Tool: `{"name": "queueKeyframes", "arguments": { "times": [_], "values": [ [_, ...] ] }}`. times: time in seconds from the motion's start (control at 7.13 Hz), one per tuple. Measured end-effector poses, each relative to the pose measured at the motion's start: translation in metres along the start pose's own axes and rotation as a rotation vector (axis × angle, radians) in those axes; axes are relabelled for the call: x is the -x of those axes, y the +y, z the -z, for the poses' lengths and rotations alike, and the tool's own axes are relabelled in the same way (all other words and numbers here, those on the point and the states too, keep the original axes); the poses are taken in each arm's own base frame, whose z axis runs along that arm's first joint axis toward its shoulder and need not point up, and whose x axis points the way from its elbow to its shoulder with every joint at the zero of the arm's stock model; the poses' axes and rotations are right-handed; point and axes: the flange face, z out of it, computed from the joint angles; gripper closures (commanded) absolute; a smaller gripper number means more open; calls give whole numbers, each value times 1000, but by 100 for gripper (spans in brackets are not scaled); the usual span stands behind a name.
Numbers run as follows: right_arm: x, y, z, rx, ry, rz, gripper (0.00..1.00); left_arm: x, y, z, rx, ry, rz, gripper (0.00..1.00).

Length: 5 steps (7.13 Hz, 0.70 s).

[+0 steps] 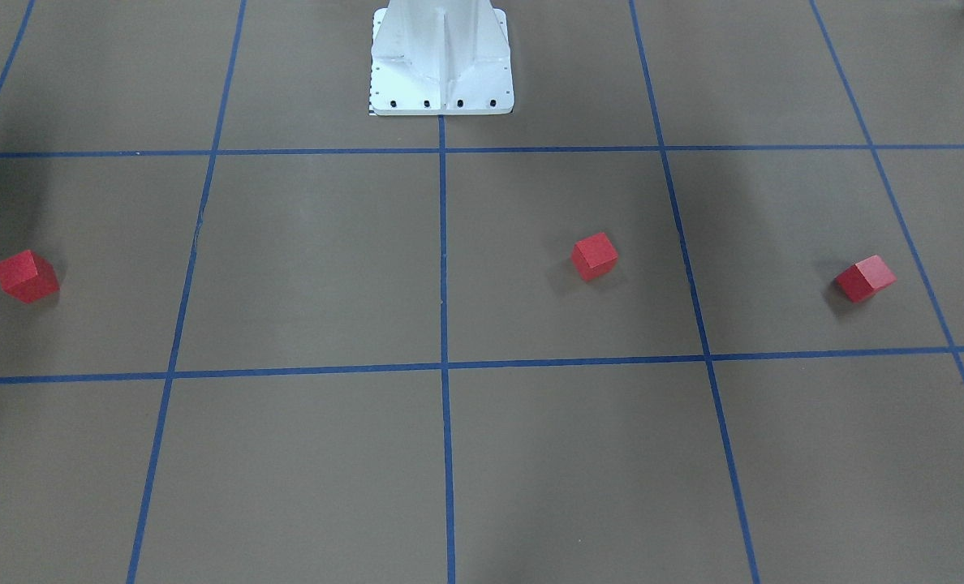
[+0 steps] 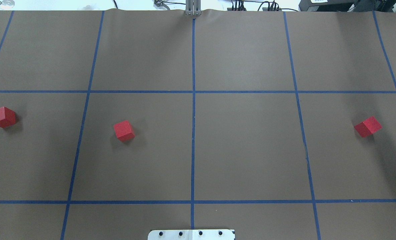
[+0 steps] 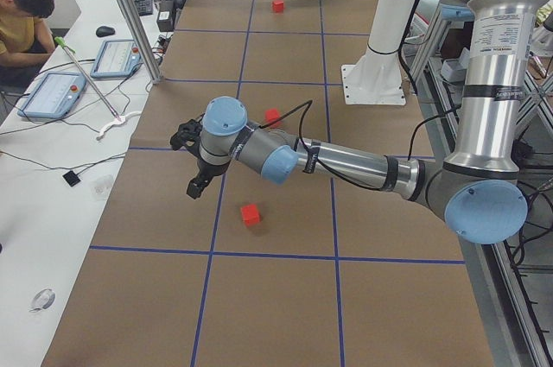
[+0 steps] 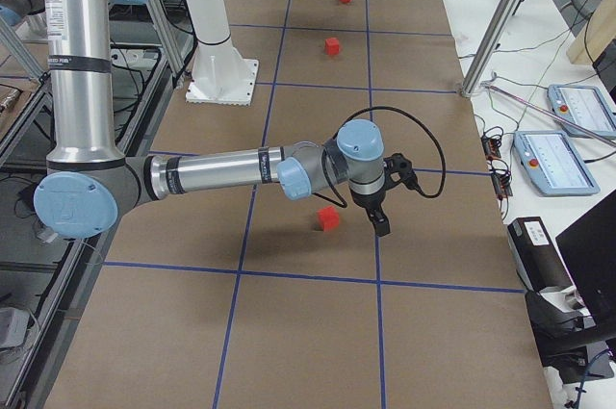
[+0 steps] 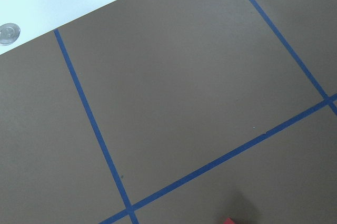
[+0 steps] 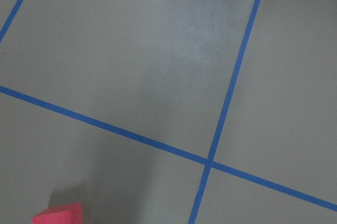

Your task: Form red blocks into L shape at center

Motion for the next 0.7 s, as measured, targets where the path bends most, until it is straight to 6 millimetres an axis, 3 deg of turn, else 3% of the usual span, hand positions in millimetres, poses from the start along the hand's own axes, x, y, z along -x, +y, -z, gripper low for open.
{"name": "queueKeyframes", "arguments": {
  "times": [0.42,0.7],
  "values": [
    [72,5,-68,105,-77,30,1,-2,0,-3,0,4,-8,0],
    [87,31,-93,140,-95,-1,1,-2,0,-4,-1,5,-9,0]
  ]
}}
